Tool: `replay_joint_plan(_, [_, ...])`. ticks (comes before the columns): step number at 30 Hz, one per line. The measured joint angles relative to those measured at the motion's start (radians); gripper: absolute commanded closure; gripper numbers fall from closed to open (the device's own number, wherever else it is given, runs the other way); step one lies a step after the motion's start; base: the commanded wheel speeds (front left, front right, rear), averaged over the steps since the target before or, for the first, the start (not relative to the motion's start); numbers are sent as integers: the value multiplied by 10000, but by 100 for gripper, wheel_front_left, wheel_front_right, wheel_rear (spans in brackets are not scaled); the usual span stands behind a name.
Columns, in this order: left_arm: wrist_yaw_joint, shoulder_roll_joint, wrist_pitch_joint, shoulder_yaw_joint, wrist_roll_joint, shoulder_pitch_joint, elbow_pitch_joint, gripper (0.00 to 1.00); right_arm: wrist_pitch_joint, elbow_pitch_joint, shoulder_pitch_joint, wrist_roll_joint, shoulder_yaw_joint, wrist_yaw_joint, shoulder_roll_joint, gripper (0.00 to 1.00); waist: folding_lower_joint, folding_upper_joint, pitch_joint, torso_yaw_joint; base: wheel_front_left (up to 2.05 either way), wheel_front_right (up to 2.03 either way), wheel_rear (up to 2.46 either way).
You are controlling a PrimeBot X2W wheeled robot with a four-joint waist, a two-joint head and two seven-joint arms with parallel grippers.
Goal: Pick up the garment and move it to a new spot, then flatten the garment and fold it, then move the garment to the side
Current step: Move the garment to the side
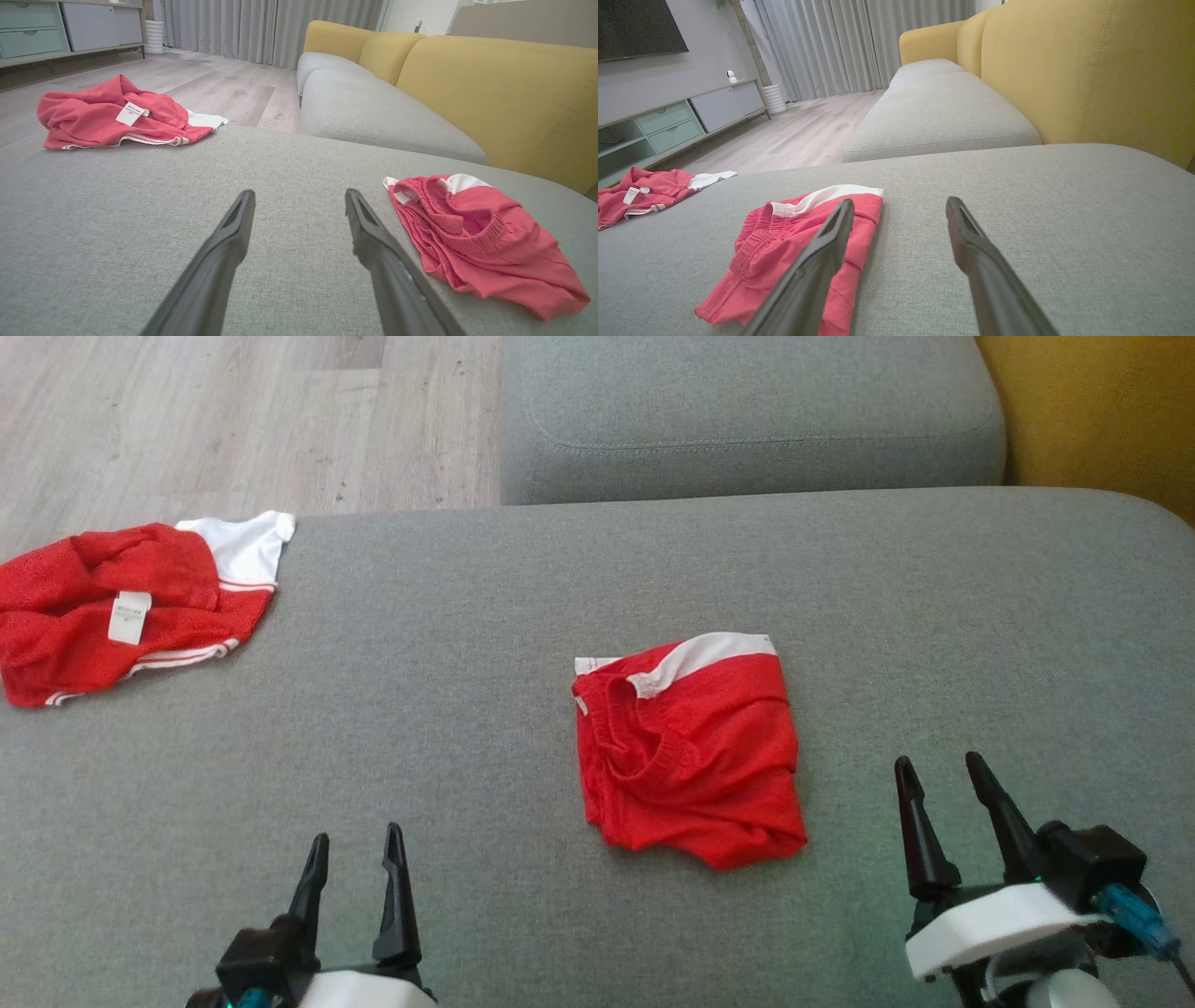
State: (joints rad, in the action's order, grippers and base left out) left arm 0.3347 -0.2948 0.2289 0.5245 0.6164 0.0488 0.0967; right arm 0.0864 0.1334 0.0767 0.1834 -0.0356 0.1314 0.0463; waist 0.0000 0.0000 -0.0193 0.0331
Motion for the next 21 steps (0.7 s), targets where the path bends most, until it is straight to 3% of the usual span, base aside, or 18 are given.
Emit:
replay_joint_plan(12, [52,-54,-100,48,-2,-14,-71,0,-577,180,-43,-44,23,0,-4,0,0,0,157,158,0,0,0])
replay_joint_plan(16, [44,-50,-109,75,-17,-128,-94,0,-1530,282,-507,-261,272,0,-6,0,1,0,380,306,0,0,0])
replay_joint_plan(21, [44,-31,-73,31,-19,-430,-132,0,-2995,410,-2176,-422,805,0,-4,0,1,0,728,584,0,0,0])
